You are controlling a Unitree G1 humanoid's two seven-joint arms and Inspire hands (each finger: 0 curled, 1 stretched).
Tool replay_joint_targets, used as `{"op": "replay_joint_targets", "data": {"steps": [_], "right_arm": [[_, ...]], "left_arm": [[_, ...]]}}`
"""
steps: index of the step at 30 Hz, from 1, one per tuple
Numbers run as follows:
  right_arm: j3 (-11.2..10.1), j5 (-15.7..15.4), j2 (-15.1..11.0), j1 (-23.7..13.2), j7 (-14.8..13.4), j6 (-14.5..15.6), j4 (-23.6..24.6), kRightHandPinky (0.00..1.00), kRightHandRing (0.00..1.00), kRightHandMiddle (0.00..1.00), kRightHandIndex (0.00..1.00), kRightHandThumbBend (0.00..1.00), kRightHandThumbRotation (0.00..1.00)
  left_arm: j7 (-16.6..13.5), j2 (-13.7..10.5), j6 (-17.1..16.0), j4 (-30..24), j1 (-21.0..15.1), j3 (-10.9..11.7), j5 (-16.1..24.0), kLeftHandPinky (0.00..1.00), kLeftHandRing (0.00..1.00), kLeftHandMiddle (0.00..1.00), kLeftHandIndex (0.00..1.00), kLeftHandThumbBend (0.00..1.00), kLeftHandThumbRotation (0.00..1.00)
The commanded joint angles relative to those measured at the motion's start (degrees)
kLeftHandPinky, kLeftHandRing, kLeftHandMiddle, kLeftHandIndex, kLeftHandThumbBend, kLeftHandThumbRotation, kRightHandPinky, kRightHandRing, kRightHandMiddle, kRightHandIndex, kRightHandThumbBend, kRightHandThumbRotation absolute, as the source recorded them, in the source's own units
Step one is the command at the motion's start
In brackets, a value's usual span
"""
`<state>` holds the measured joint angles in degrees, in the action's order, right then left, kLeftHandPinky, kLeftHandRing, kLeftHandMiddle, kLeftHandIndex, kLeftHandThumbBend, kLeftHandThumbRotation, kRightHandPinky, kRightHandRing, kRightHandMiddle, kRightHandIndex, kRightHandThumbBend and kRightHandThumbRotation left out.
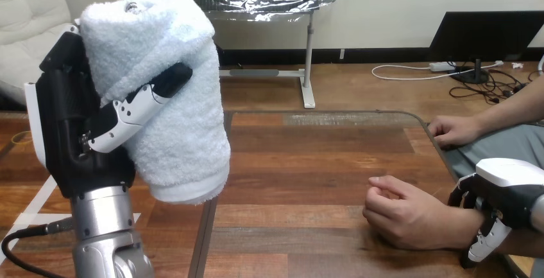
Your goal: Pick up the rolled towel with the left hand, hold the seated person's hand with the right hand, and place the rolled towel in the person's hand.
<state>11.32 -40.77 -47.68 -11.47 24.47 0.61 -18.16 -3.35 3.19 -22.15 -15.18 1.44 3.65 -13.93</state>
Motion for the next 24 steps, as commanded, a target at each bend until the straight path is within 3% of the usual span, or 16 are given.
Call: {"op": "replay_joint_targets", "data": {"steps": [1, 10, 16, 24], "right_arm": [[2.4, -2.4, -1.4, 0.2, 1.3, 1.8, -2.3, 0.45, 0.69, 0.76, 0.77, 1.00, 0.03], [2.8, -1.9, -1.2, 0.1, 2.0, 1.5, -2.4, 0.43, 0.68, 0.74, 0.76, 1.00, 0.02], [2.9, -1.7, -0.7, 0.0, 2.7, 2.7, -2.6, 0.38, 0.59, 0.69, 0.76, 1.00, 0.03], [3.4, -1.7, -0.9, 0.3, 3.7, 2.5, -1.6, 0.34, 0.57, 0.67, 0.76, 1.00, 0.04]], "left_arm": [[0.4, 0.7, -1.6, 0.3, -3.4, 0.8, 0.0, 0.18, 0.26, 0.34, 0.39, 0.57, 0.00], [0.3, 0.8, -2.0, 0.3, -3.7, 0.9, 0.1, 0.18, 0.26, 0.33, 0.39, 0.57, 0.00], [0.5, 0.7, -2.2, 0.4, -3.8, 1.1, -0.2, 0.18, 0.25, 0.33, 0.39, 0.57, 0.00], [0.6, 0.7, -2.4, 0.5, -3.9, 1.3, -0.2, 0.17, 0.25, 0.33, 0.38, 0.56, 0.00]]}}
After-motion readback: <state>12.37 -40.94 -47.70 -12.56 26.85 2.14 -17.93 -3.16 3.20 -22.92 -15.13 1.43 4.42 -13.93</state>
